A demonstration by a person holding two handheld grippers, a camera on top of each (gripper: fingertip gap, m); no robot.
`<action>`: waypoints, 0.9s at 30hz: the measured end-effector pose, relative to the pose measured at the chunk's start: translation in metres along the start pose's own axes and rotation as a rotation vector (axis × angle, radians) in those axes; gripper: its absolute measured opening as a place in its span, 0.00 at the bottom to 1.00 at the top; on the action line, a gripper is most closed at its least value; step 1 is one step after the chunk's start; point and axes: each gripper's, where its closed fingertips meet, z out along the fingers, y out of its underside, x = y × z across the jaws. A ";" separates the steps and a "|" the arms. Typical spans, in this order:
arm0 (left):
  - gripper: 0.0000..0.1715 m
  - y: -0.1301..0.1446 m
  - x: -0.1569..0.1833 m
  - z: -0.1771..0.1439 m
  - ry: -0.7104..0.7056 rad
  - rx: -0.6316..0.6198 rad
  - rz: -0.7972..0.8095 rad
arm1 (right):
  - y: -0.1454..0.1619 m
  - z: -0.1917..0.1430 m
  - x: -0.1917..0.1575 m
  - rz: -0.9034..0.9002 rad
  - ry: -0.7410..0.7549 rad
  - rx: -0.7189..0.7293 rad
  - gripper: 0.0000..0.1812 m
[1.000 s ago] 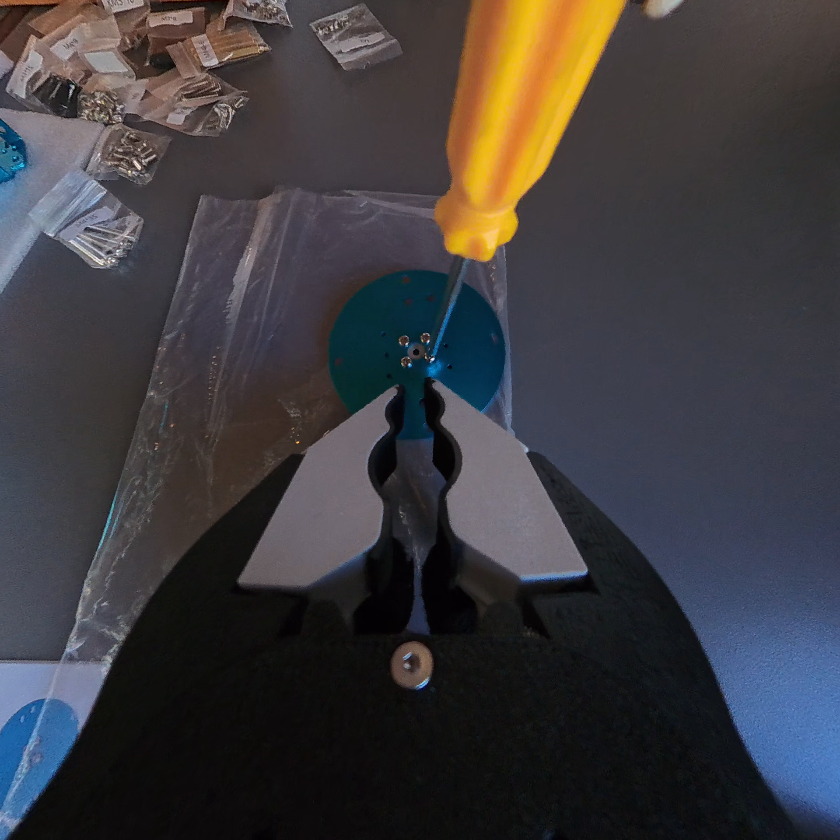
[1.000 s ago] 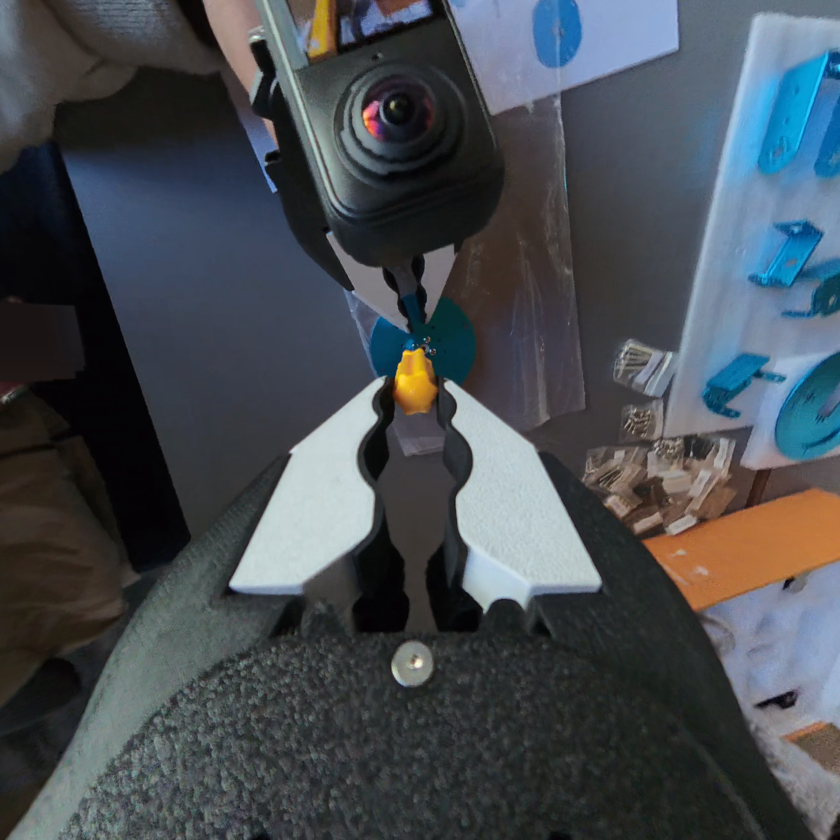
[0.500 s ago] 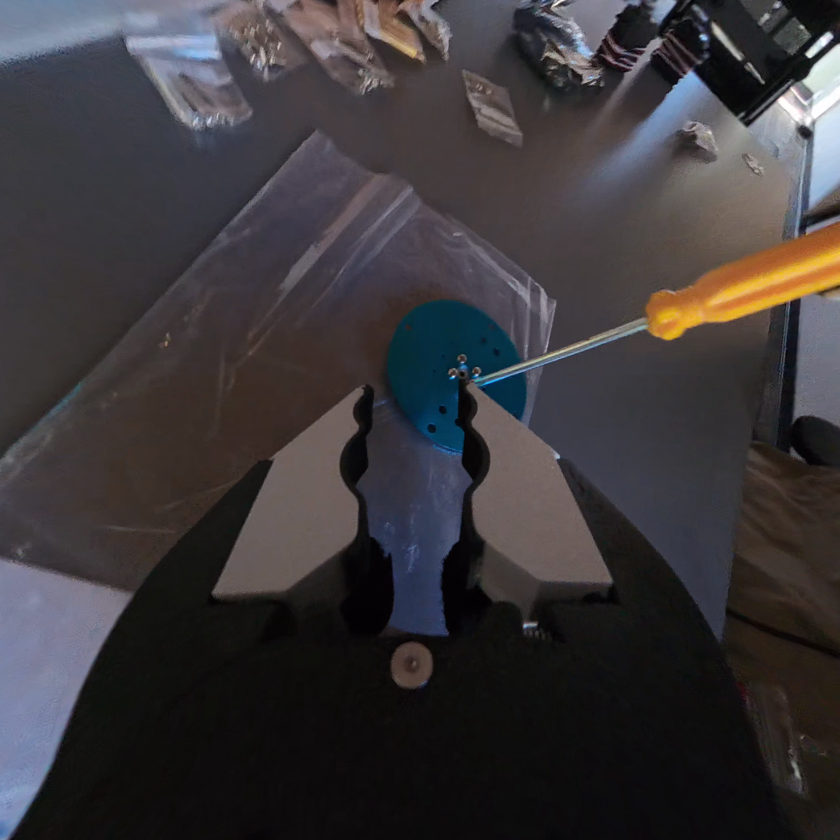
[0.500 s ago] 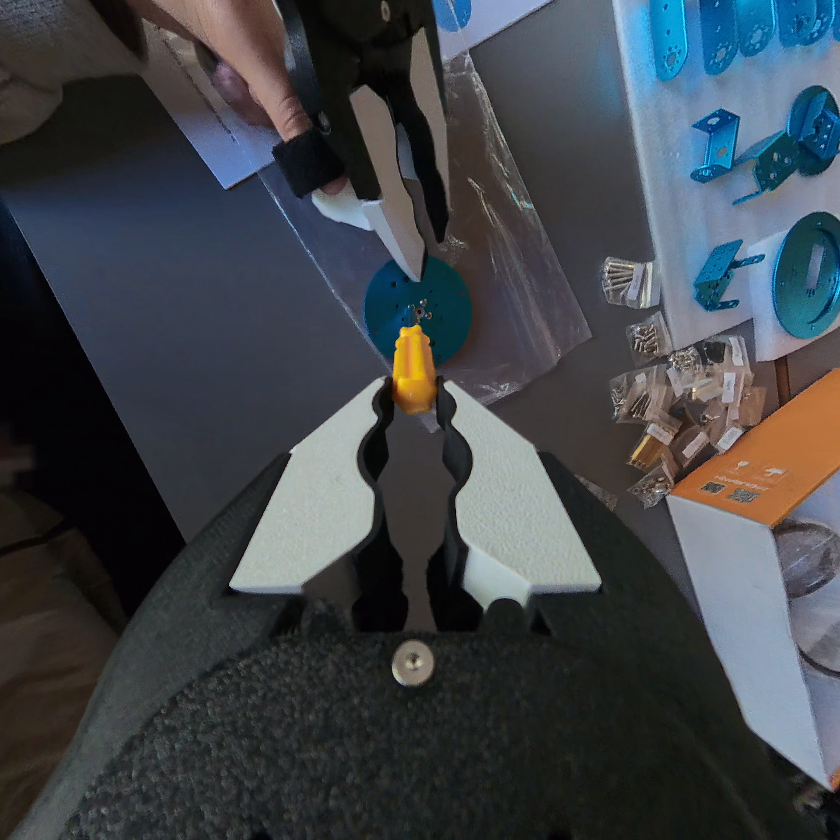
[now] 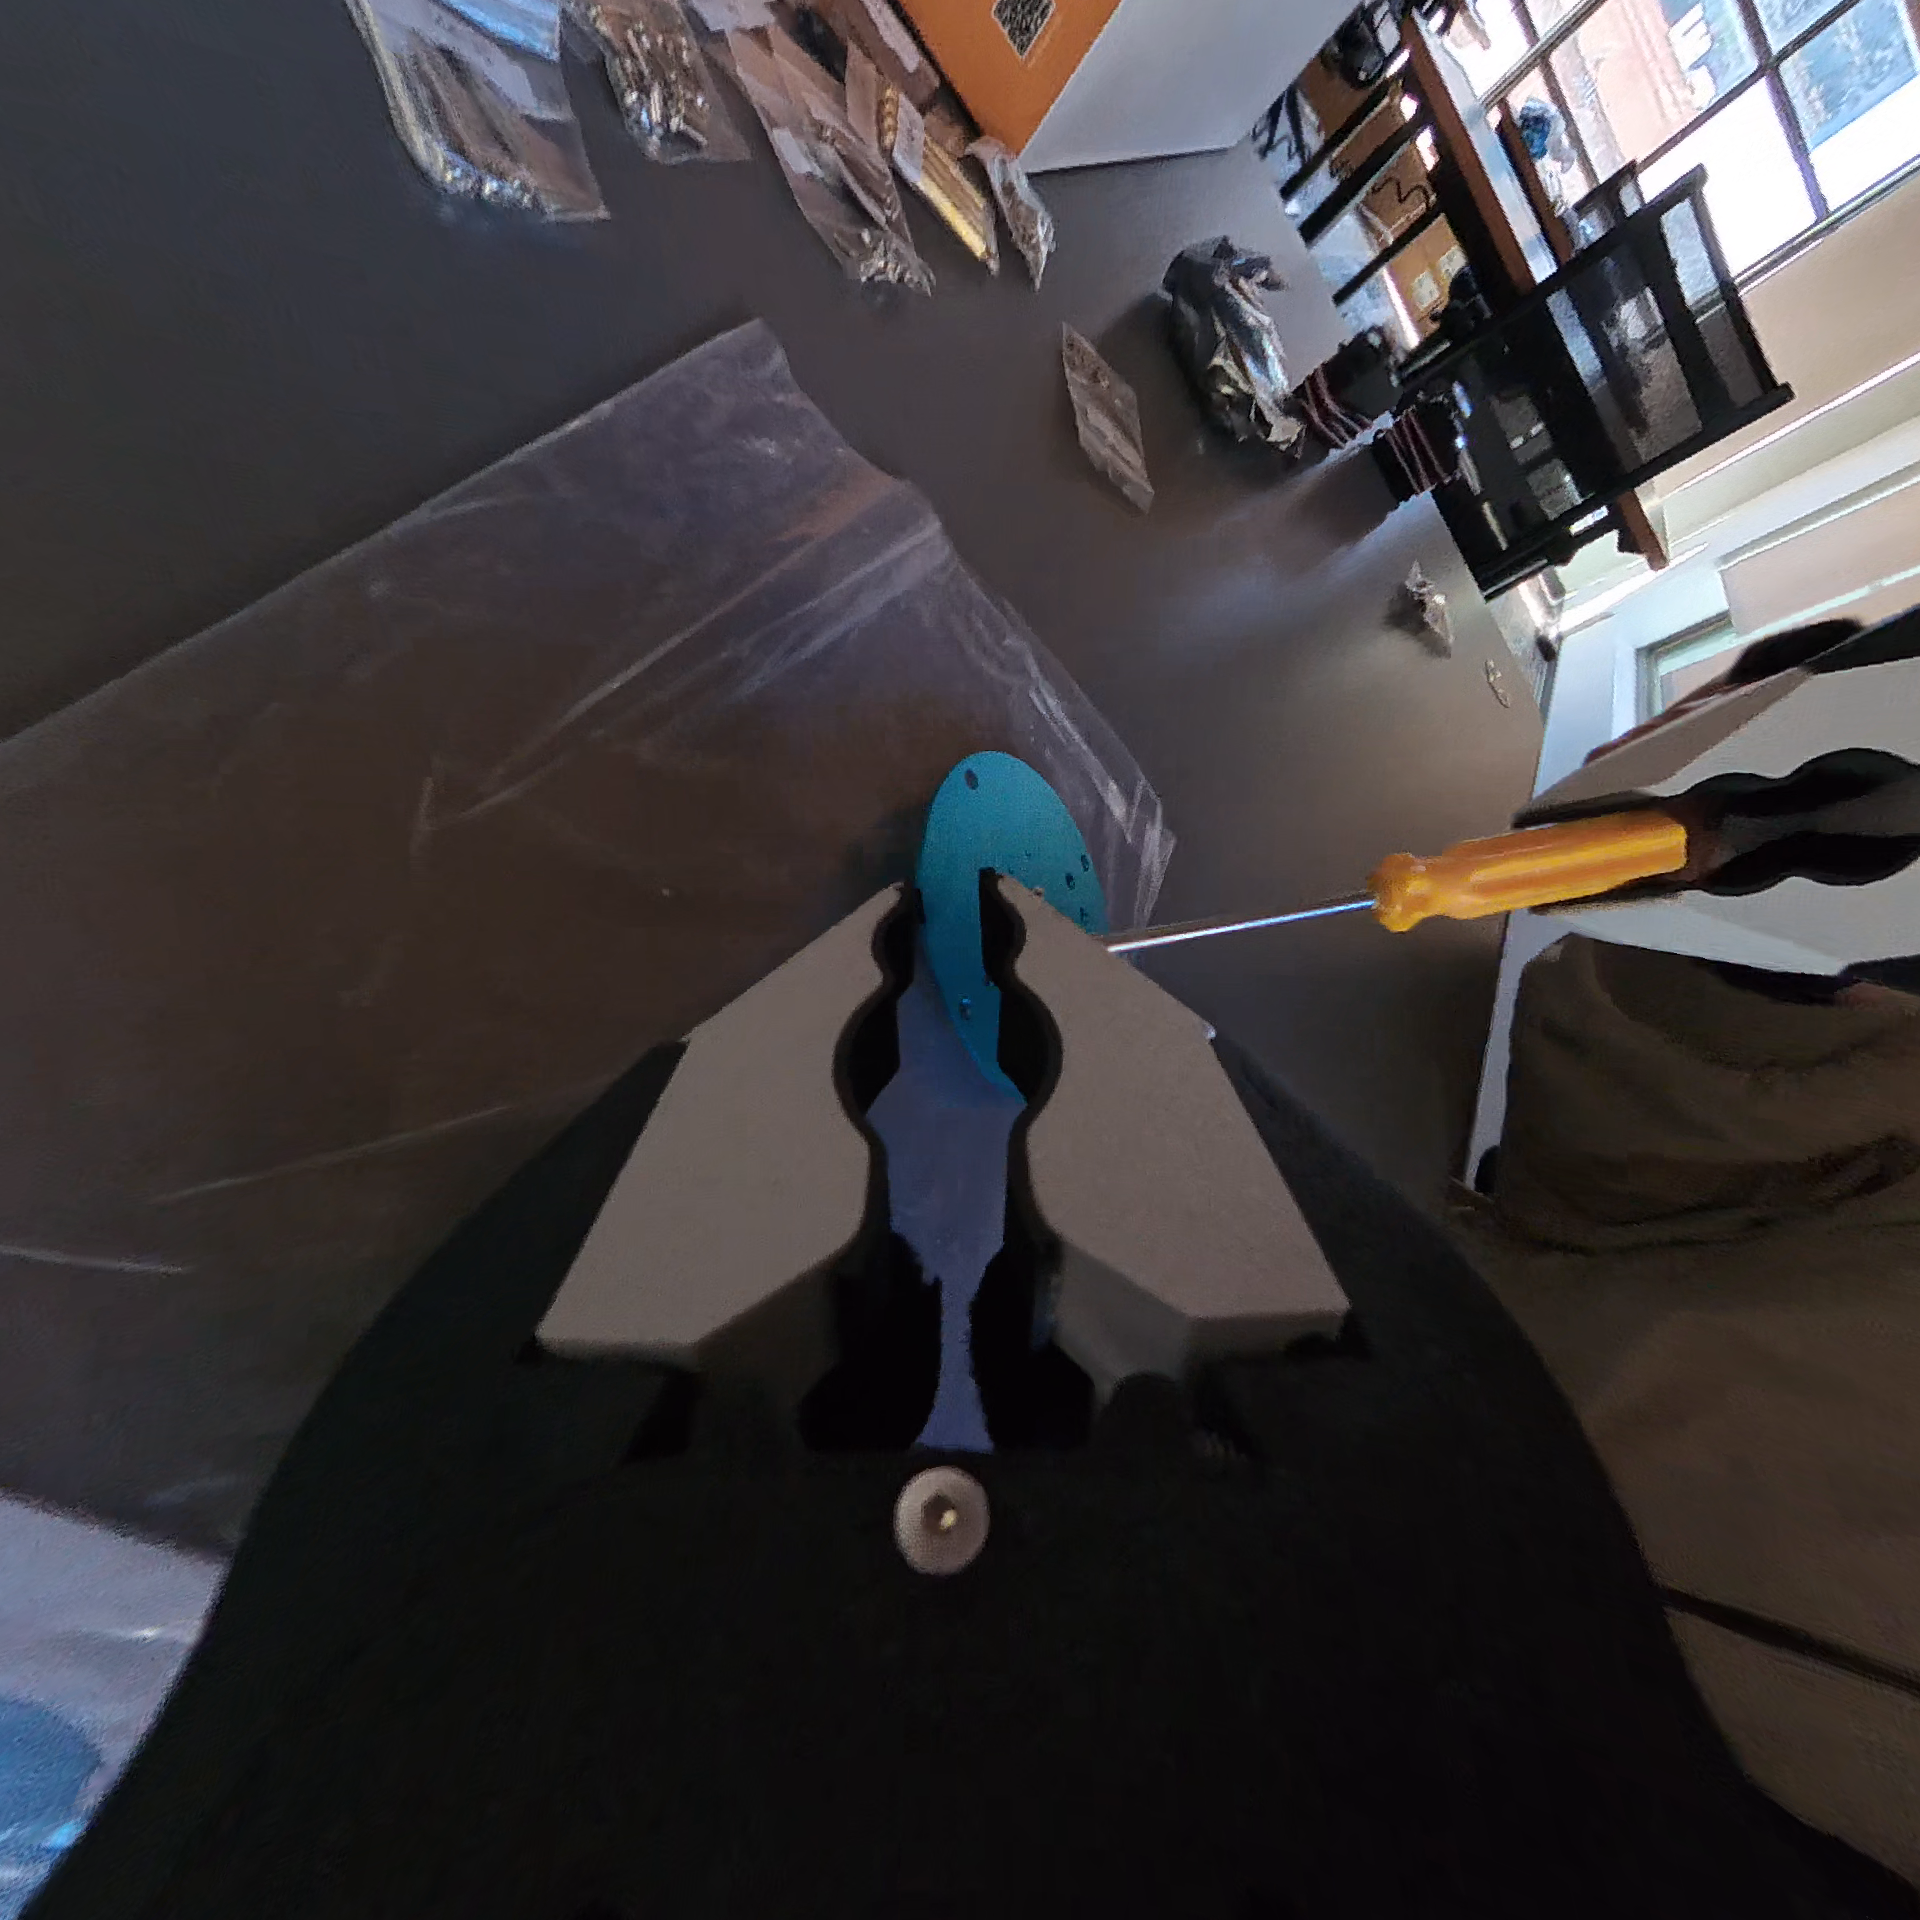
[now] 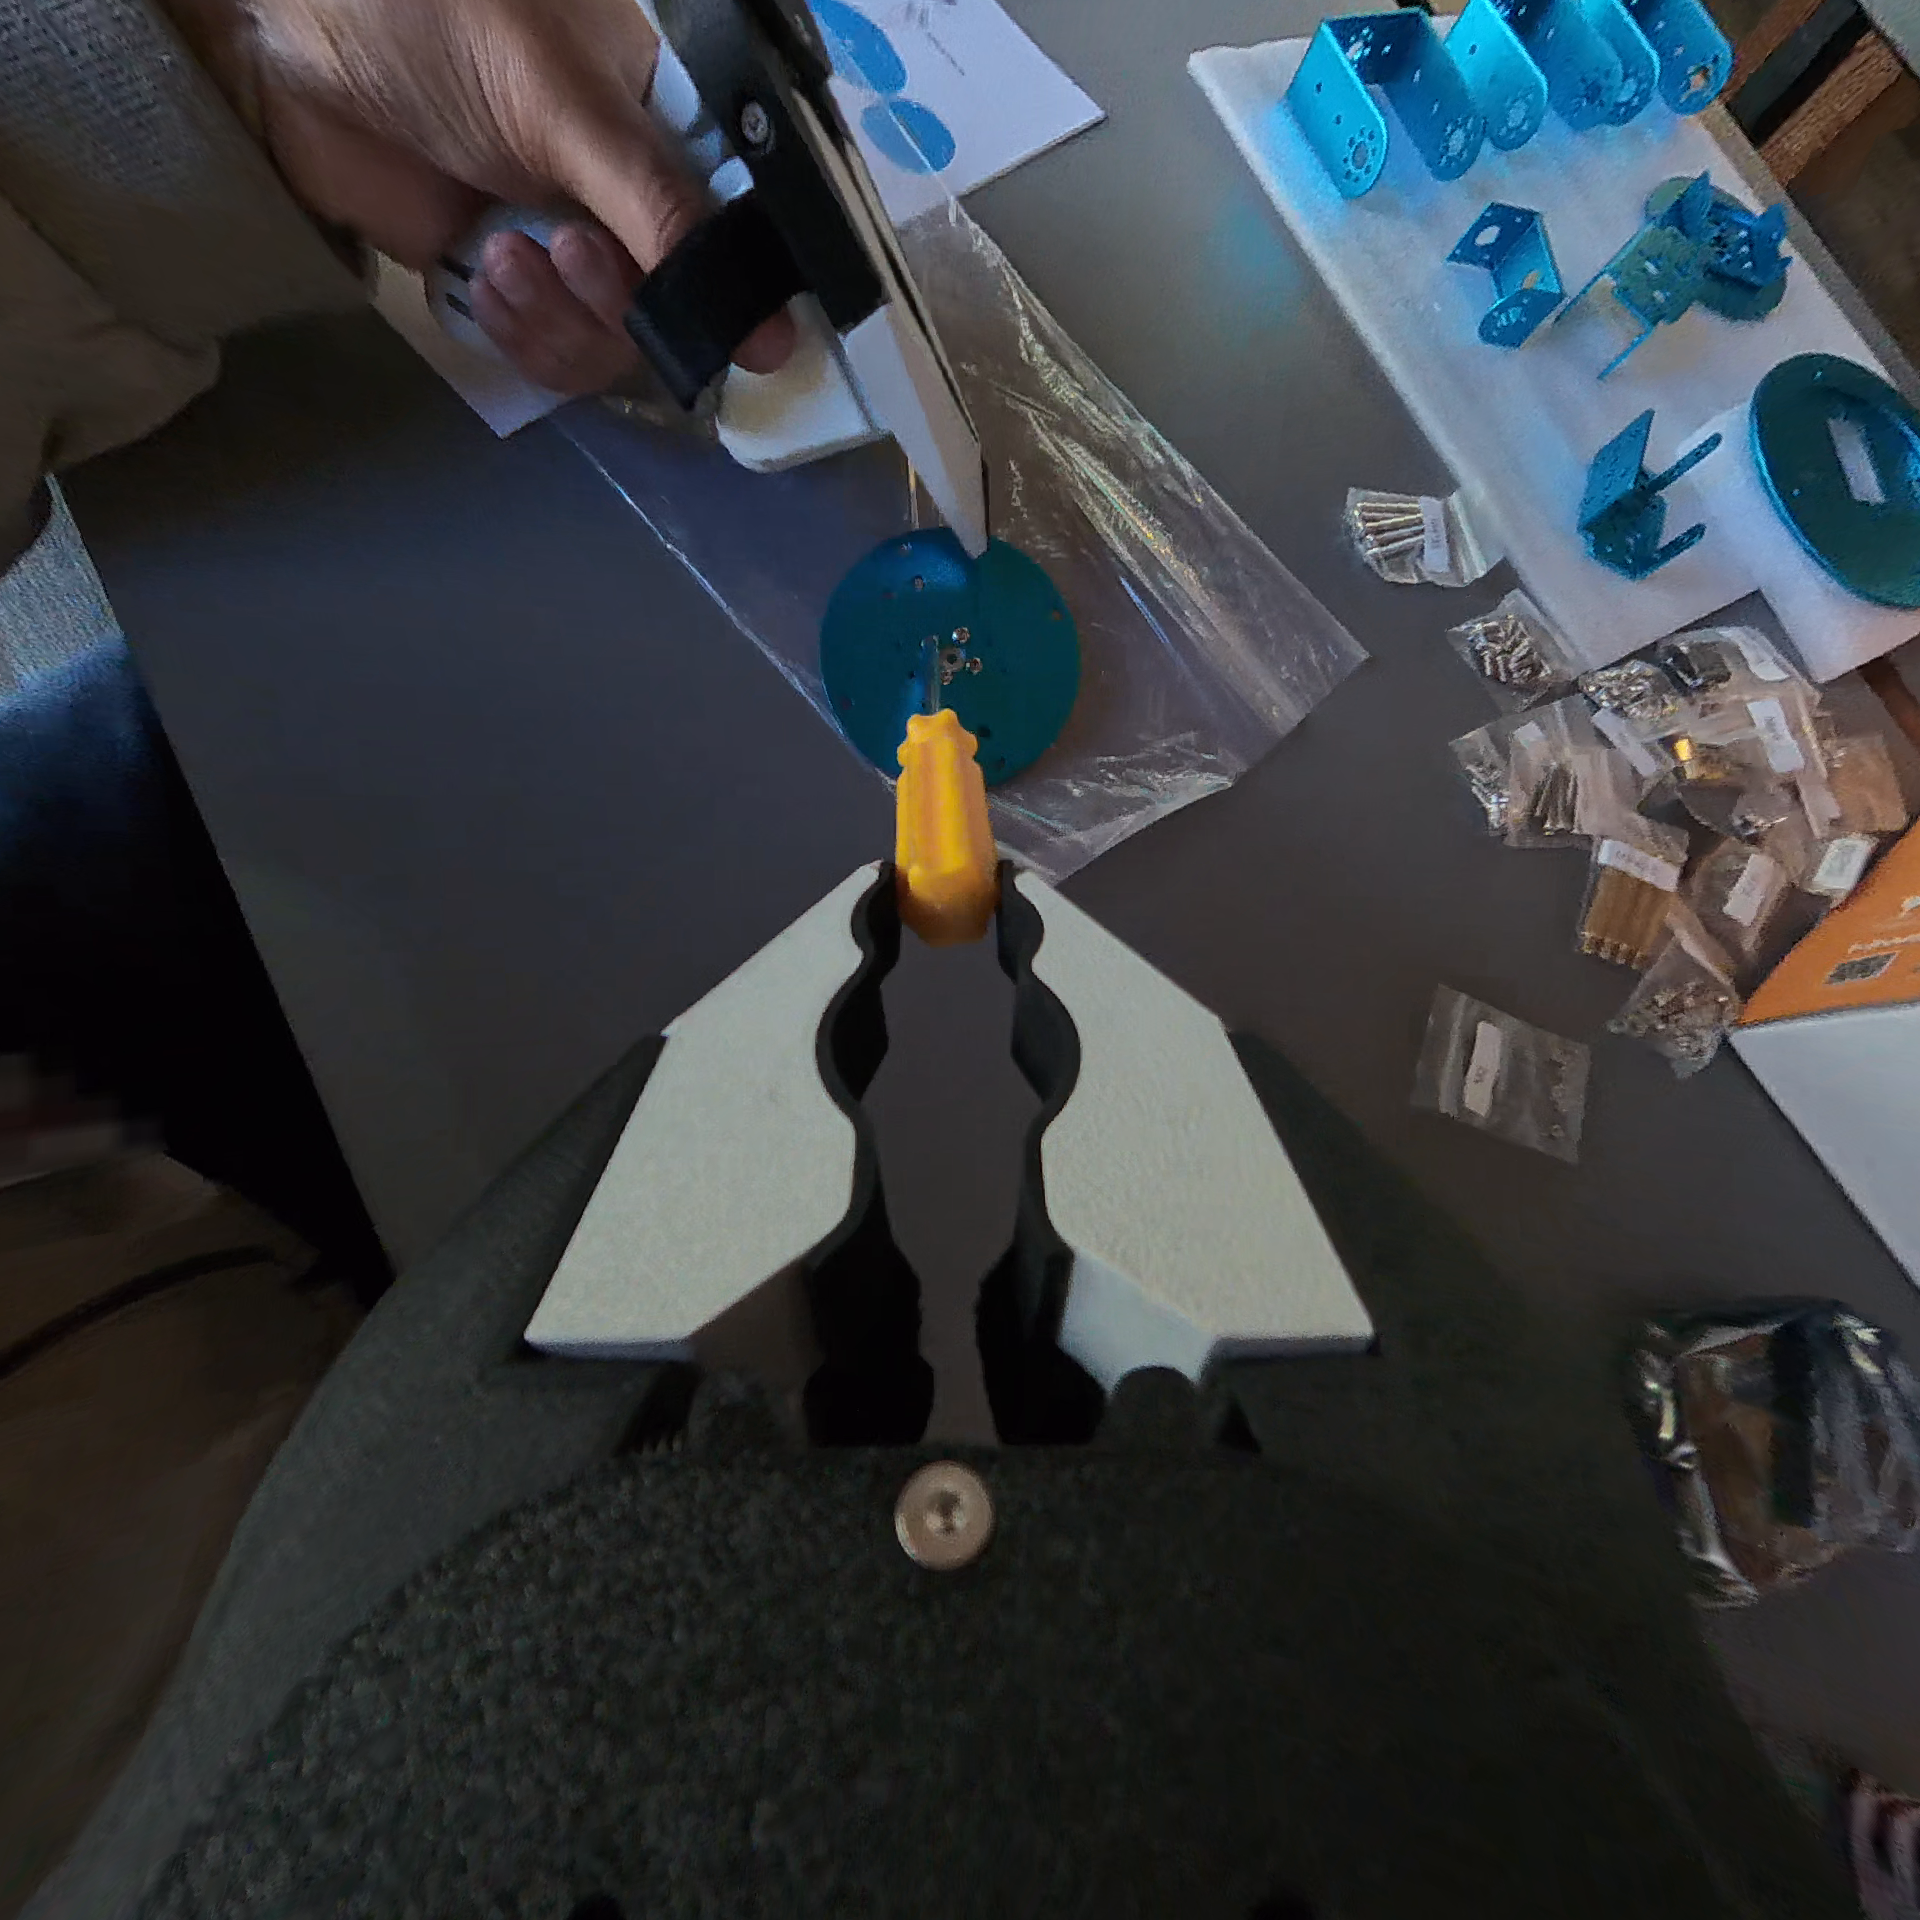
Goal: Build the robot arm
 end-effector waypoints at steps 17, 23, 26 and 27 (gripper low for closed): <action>0.08 -0.007 0.034 0.001 -0.022 0.120 0.111 | 0.026 -0.005 0.005 -0.026 0.039 0.200 0.10; 0.00 -0.001 0.029 0.001 -0.040 0.119 0.098 | 0.035 -0.019 0.010 0.058 -0.006 0.242 0.09; 0.00 0.003 0.029 -0.004 -0.072 0.132 0.111 | 0.050 -0.038 0.029 0.167 -0.008 0.252 0.09; 0.00 0.007 0.030 -0.007 -0.090 0.122 0.137 | 0.057 -0.041 0.035 0.187 0.006 0.248 0.09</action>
